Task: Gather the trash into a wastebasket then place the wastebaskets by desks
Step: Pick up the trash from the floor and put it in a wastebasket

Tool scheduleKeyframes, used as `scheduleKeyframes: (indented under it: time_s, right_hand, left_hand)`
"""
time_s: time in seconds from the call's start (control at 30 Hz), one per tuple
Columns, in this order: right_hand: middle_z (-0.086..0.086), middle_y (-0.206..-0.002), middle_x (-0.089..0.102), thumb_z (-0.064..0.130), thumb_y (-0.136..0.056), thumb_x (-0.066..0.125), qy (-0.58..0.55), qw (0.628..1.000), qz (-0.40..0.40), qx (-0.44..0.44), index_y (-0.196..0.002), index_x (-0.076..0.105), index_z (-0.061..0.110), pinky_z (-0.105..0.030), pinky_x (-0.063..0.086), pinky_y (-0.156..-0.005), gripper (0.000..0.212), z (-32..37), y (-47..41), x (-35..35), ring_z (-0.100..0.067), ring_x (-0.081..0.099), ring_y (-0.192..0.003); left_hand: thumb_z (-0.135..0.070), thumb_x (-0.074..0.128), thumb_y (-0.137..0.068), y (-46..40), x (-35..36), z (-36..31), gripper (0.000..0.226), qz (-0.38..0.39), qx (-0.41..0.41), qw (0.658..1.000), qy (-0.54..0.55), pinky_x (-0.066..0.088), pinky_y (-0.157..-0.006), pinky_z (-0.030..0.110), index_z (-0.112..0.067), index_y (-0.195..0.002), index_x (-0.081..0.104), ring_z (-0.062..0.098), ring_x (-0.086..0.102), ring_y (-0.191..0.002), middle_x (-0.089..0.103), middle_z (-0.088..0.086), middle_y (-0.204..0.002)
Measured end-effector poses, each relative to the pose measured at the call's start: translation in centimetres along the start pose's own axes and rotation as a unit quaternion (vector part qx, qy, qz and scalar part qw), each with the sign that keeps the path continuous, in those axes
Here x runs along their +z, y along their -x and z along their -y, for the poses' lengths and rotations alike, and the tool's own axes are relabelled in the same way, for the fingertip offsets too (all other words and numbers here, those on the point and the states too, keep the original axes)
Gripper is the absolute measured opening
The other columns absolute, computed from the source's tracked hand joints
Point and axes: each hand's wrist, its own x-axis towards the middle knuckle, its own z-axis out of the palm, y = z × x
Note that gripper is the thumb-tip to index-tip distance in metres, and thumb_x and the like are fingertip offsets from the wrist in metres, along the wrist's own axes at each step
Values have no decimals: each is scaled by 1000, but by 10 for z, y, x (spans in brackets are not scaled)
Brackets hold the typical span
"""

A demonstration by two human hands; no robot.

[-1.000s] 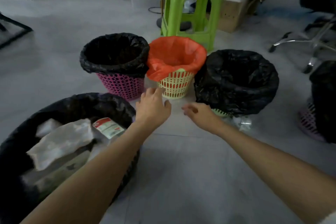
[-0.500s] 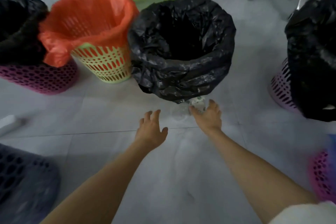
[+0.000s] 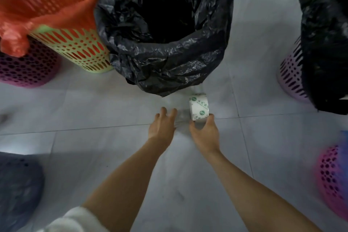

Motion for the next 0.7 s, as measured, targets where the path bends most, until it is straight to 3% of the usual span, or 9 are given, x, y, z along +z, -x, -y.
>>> scheduleKeyframes:
  time_s: [0.17, 0.3, 0.4, 0.5, 0.6, 0.7]
  right_hand:
    - [-14, -110, 62, 34, -85, 60, 57, 998, 22, 3, -108, 46, 7, -30, 47, -70, 38, 13, 17, 1, -30, 61, -95]
    - [-14, -110, 63, 32, -85, 61, 87, 992, 81, -29, -112, 47, 3, -27, 43, -68, 42, 44, 41, 13, -32, 61, -98]
    - [-11, -110, 65, 30, -85, 62, 69, 987, 126, -78, -109, 48, 4, -30, 49, -72, 38, 84, 64, 32, -29, 63, -99]
    - [-3, -99, 60, 30, -85, 61, 61, 975, 162, -141, -100, 45, 11, -26, 44, -69, 29, 140, 90, 54, -24, 61, -97]
    - [0, -94, 53, 31, -85, 61, 58, 956, 199, -209, -96, 41, 14, -26, 41, -62, 29, 196, 114, 71, -20, 57, -88]
    - [-6, -105, 58, 34, -85, 61, 59, 932, 224, -278, -104, 46, 9, -33, 50, -70, 34, 251, 137, 90, -23, 60, -98]
  left_hand:
    - [-28, 57, -92, 28, -19, 33, 40, -5, -5, 999, 52, 52, -86, 44, -15, -128, 45, 36, 59, -103, 42, 12, -127]
    - [-32, 57, -92, 59, -63, 74, 39, -36, -37, 996, 66, 50, -89, 42, -18, -127, 49, 34, 59, -105, 46, 11, -127]
    - [-37, 55, -92, 80, -119, 110, 40, -100, -31, 995, 2, 48, -86, 40, -22, -128, 48, 32, 56, -112, 49, 8, -127]
    - [-40, 55, -91, 110, -180, 149, 41, -177, -60, 982, -24, 47, -83, 39, -25, -129, 49, 30, 56, -113, 51, 6, -125]
    - [-42, 55, -91, 139, -226, 185, 40, -232, -88, 969, -17, 46, -83, 38, -25, -127, 51, 29, 55, -112, 51, 6, -121]
    - [-46, 53, -91, 173, -259, 225, 39, -285, -127, 950, 20, 43, -77, 36, -25, -123, 53, 31, 57, -105, 52, 7, -118]
